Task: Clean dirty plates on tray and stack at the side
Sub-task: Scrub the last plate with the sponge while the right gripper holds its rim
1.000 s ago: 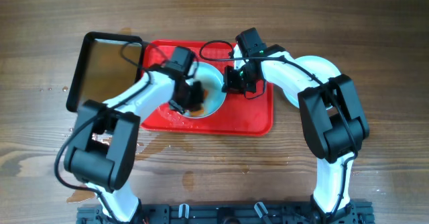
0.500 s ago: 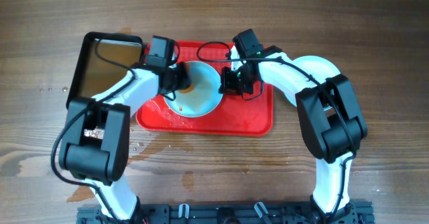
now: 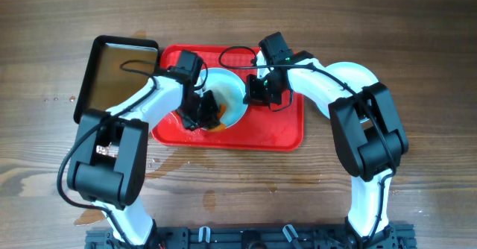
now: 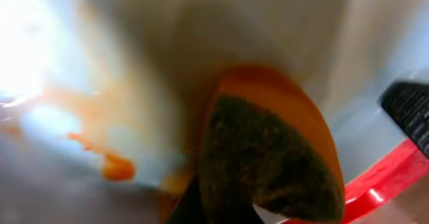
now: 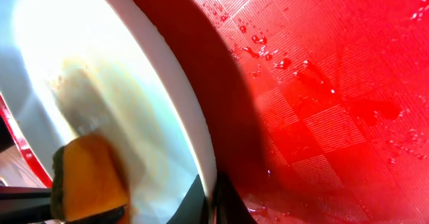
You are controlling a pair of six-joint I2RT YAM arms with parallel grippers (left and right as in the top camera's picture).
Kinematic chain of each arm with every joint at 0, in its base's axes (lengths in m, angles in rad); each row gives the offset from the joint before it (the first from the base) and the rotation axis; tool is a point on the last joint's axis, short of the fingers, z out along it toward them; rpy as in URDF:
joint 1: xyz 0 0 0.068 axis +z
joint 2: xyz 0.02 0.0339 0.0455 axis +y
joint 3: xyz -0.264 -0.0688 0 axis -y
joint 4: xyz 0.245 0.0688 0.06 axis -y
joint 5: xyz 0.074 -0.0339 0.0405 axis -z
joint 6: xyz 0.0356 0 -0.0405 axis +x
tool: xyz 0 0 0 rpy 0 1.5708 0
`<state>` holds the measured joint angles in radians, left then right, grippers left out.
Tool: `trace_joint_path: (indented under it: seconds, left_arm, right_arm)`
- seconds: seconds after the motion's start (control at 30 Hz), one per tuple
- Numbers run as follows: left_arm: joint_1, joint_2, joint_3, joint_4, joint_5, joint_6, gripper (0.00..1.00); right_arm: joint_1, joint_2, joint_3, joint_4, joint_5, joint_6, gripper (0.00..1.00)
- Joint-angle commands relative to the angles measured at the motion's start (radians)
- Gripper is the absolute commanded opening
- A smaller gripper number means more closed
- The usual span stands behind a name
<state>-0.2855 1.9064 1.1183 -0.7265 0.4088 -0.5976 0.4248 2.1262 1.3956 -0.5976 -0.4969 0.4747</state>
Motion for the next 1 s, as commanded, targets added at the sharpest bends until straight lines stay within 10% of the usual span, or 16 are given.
trace_joint_path:
  seconds: [0.0, 0.37, 0.6, 0.97]
  left_arm:
    - [0.038, 0.085, -0.063, -0.021, -0.216, -0.083, 0.04]
    - [0.024, 0.086, -0.064, 0.244, -0.692, -0.172, 0.04]
    - [-0.080, 0.086, -0.064, 0.398, -0.565, 0.016, 0.04]
    - [-0.216, 0.085, -0.064, 0.235, -0.314, 0.202, 0.04]
  right_arm:
    - [-0.009, 0.029, -0.003, -0.006, 0.044, -0.004, 0.04]
    - [-0.009, 0.029, -0.003, -0.006, 0.044, -0.005, 0.04]
    - [-0.009, 0.029, -0.003, -0.006, 0.044, -0.007, 0.04]
    - [-0.009, 0.029, -0.003, -0.006, 0.044, -0.007, 0.04]
